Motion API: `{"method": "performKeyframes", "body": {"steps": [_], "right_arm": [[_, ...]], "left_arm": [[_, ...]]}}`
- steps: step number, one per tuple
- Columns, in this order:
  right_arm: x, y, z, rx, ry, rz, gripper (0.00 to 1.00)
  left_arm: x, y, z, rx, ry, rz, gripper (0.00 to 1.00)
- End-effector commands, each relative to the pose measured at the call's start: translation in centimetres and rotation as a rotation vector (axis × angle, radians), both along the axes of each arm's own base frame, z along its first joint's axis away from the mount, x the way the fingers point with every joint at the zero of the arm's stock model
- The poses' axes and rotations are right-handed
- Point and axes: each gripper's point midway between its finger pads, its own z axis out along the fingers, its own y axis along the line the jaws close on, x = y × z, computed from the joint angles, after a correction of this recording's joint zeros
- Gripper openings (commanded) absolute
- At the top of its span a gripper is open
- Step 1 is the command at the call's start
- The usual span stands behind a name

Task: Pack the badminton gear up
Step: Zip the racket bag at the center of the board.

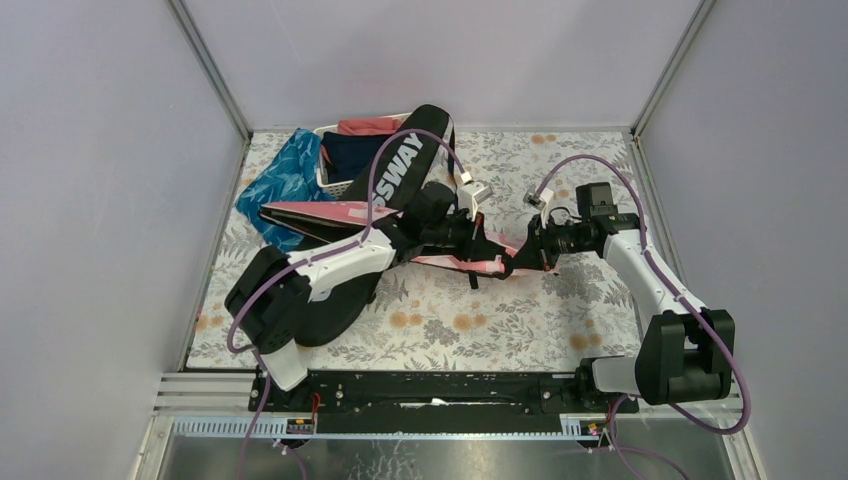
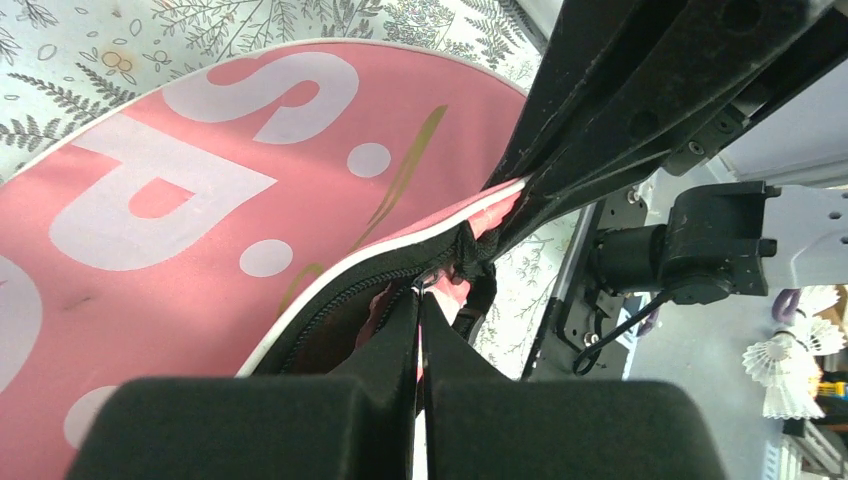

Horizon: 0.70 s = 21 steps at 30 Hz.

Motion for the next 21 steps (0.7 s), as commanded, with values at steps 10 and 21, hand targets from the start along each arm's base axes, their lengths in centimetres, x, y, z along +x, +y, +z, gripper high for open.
{"method": "performKeyframes", "body": {"steps": [10,21], "right_arm": [[-0.4,-0.2,2.0,0.013,-0.025,-0.029,0.0],[0.0,-1.8,1.5,-0.052,-0.046,-0.065,0.0]], "left_arm": [[3.7,7.9,-4.1,0.276,-0.048,0.129,0.0],[4.2,12.3,-2.8,0.352,-0.11,0.11,0.0]]}}
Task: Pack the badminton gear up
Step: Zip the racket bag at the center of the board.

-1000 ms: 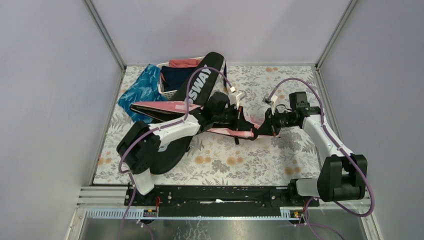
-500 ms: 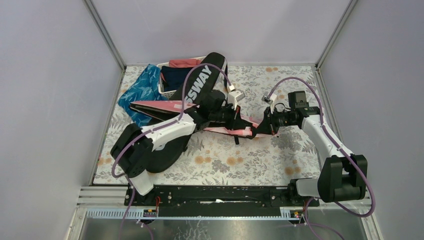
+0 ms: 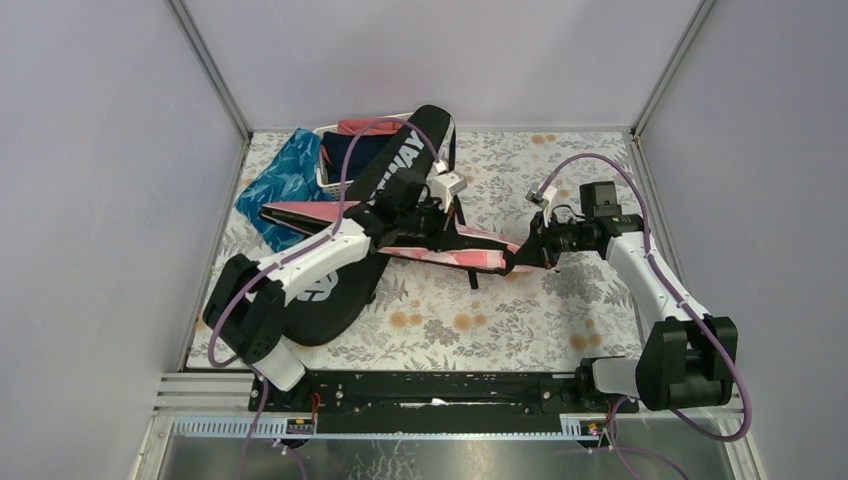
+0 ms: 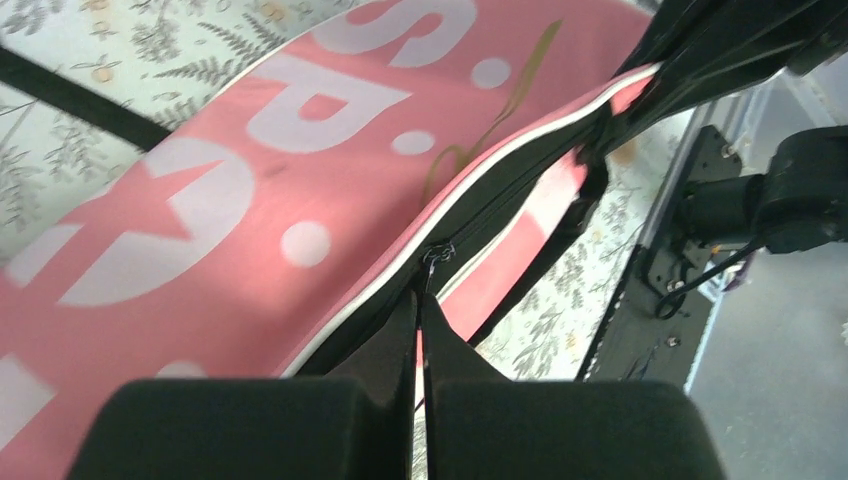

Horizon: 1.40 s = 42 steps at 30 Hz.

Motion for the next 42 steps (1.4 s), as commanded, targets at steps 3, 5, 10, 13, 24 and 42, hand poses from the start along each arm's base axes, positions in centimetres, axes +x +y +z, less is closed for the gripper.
{"method": "performKeyframes", "body": {"steps": [3,5,10,13,24,42], "right_arm": [[-0.4,-2.0,0.8,-0.063,0.0,-0.067,0.0],[-0.2,-2.3,0.8,-0.076,0.0,-0.077,0.0],[0.0,-3.2,0.5,-0.117,-0.006,-0.098,0.0],[0.4,-4.3,0.3,-0.141,-0.008,-0.134,0.0],[1.1,-6.8,0.7,-0.179,-0.031,-0.182,0.0],[1.7,-7.7,-0.6,-0.169,-0.002,-0.185,0.0]], "left_arm": [[2.4,7.8,-3.1,0.261,-0.037,0.1,0.0],[2.4,9.1,-3.3,0.299,-0.05,0.087,0.0],[2.3,13.3,-3.8,0.389,-0.063,0.094,0.0],[2.7,16.2,-3.2,0.443,-0.09,0.111,0.0],[3.7,29.3,-1.5,0.683,-0.128,0.19,0.0],[5.8,47.8,-3.6,1.073,-0.085,0.395,0.0]]}}
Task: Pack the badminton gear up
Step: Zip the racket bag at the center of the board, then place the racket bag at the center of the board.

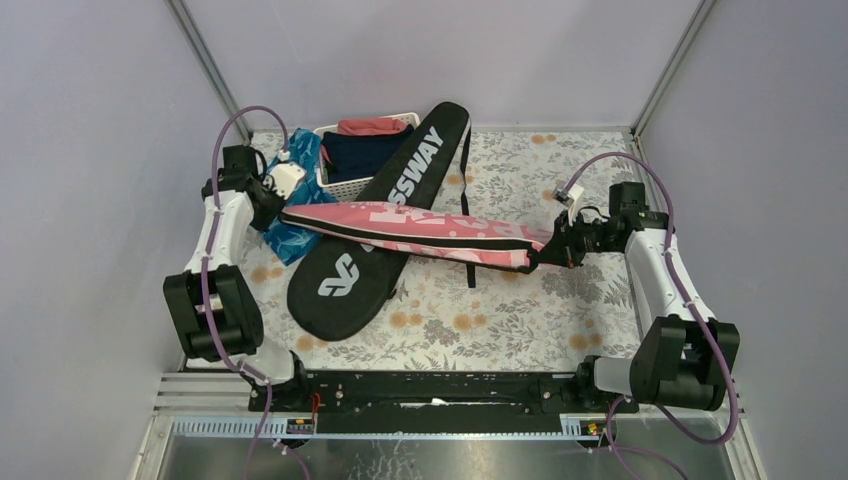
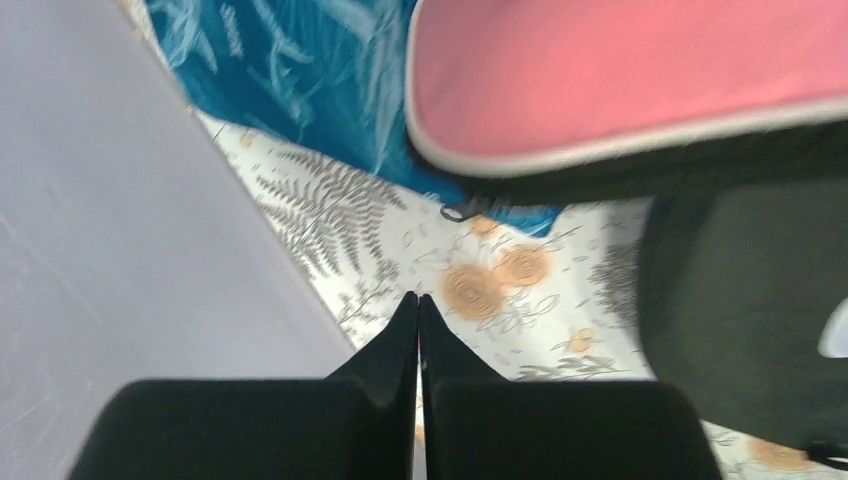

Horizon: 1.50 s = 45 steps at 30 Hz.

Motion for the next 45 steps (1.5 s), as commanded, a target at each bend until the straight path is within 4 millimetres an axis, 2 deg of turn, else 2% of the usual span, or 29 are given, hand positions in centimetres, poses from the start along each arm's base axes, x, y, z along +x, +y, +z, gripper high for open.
{"method": "performKeyframes", "body": {"steps": [1,4,9,12,15,18,21,24,28,30,32,37,39,45], "right_arm": [[1.2,-2.6,-0.6,-0.105,0.003,-0.079,0.0],[1.4,-2.4,-0.6,-0.094,0.008,-0.073,0.0],[1.4,-2.4,-1.1,-0.088,0.021,-0.066,0.0],[1.2,-2.1,-0.9,-0.074,0.017,-0.052,0.0],[1.1,-1.7,-0.3,-0.05,0.007,-0.038,0.0],[1.1,-1.6,0.0,-0.039,0.007,-0.028,0.0],[1.1,-1.5,0.1,-0.029,0.013,-0.022,0.0],[1.3,-1.4,0.6,-0.023,0.004,-0.018,0.0],[1.4,-1.4,1.3,-0.026,-0.01,-0.016,0.0],[1.4,-1.4,1.5,-0.025,-0.017,-0.016,0.0],[1.4,-1.3,1.7,-0.023,-0.021,-0.015,0.0],[1.3,-1.2,2.0,-0.01,-0.017,-0.013,0.0],[1.3,-1.1,2.1,-0.006,-0.013,-0.014,0.0],[1.2,-1.1,2.2,-0.001,-0.005,-0.013,0.0]], "left_arm": [[-0.1,4.7,-1.6,0.145,0.03,0.035,0.0],[0.4,4.9,-3.0,0.127,0.043,0.034,0.0],[1.7,4.2,-4.8,0.073,0.03,0.01,0.0],[1.7,3.5,-4.5,0.042,0.018,-0.003,0.0],[1.2,2.5,-2.9,0.002,-0.021,-0.017,0.01],[0.2,0.8,-0.6,-0.042,-0.099,-0.044,0.2],[-0.9,-1.3,1.4,-0.105,-0.174,-0.086,0.47],[-1.6,-4.1,3.5,-0.189,-0.241,-0.155,0.67],[-1.9,-8.7,5.5,-0.257,-0.283,-0.29,0.85],[-1.9,-11.7,6.1,-0.273,-0.286,-0.377,0.91],[-2.2,-15.9,6.4,-0.296,-0.281,-0.503,0.96],[-2.6,-24.7,6.9,-0.315,-0.309,-0.783,0.99],[-2.6,-27.5,6.6,-0.313,-0.31,-0.867,0.99],[-1.9,-33.4,4.3,-0.284,-0.239,-1.029,0.99]]}}
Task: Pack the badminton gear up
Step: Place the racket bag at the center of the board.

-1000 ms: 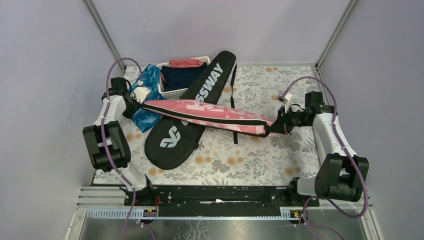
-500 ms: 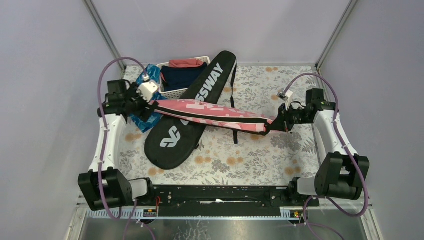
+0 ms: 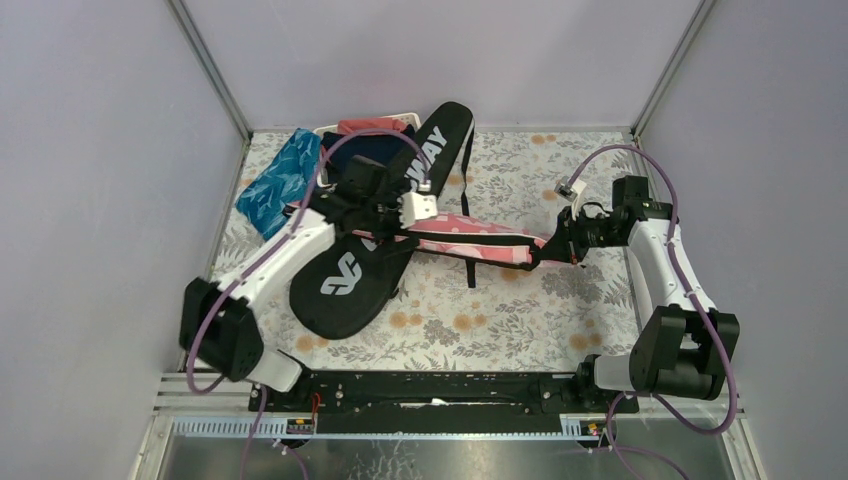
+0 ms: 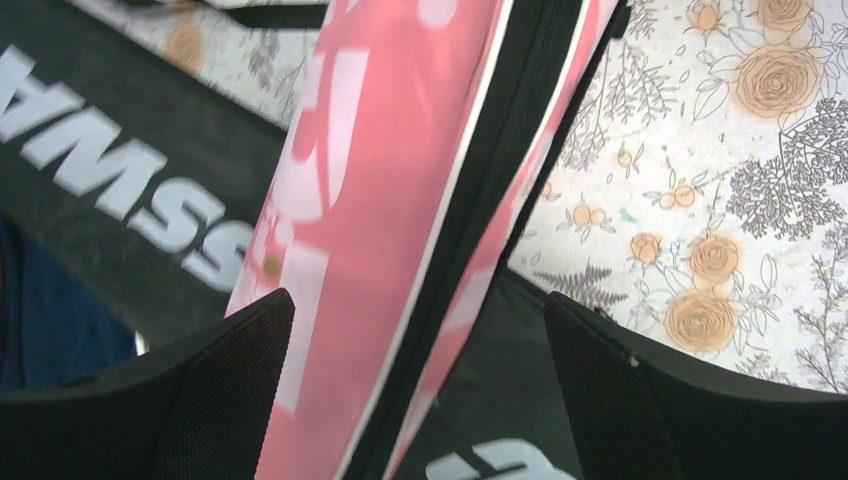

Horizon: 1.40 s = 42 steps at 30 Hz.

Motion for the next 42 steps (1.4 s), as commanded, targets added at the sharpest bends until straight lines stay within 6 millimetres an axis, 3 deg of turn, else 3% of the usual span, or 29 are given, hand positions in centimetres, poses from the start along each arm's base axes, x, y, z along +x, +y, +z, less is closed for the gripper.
{"method": "performKeyframes", "body": {"steps": [1,4,7,11,14,16,21,23,27,33,37,42], "right_arm": [[0.9,-0.8,1.4,-0.027,-0.042,-0.026,0.0],[0.9,-0.8,1.5,-0.026,-0.041,-0.029,0.0],[1.1,-0.8,1.6,-0.022,-0.04,-0.034,0.01],[1.5,-0.7,2.0,-0.009,-0.037,-0.049,0.09],[2.0,-0.7,2.6,-0.004,-0.04,-0.073,0.2],[2.5,-0.8,3.5,-0.003,-0.052,-0.095,0.34],[4.3,-1.3,7.1,-0.007,-0.136,-0.178,0.88],[5.1,-1.6,8.7,-0.008,-0.186,-0.228,0.99],[6.1,-2.0,11.7,-0.001,-0.263,-0.305,1.0],[7.1,-2.6,14.9,0.016,-0.329,-0.405,1.0],[7.1,-2.5,14.7,0.036,-0.317,-0.41,1.0],[7.1,-2.1,12.9,0.051,-0.248,-0.396,1.0]], "left_arm": [[1.8,-3.9,0.0,0.011,-0.066,-0.105,0.99],[1.6,-5.6,-1.4,0.042,-0.048,-0.16,0.97],[1.6,-6.9,-2.7,0.075,-0.03,-0.183,0.82],[1.7,-7.5,-2.3,0.09,0.039,-0.161,0.36],[2.4,-7.4,-0.2,0.095,0.055,-0.098,0.01],[2.9,-7.1,1.5,0.083,0.068,-0.017,0.0],[3.4,-5.6,6.4,0.035,0.104,0.164,0.0],[3.7,-4.5,8.1,-0.008,0.137,0.234,0.0],[4.6,-1.2,10.1,-0.126,0.268,0.372,0.0],[6.4,5.3,9.2,-0.272,0.427,0.571,0.0],[8.8,9.2,8.3,-0.431,0.509,0.703,0.0],[12.0,12.1,6.0,-0.552,0.612,0.821,0.0]]}}
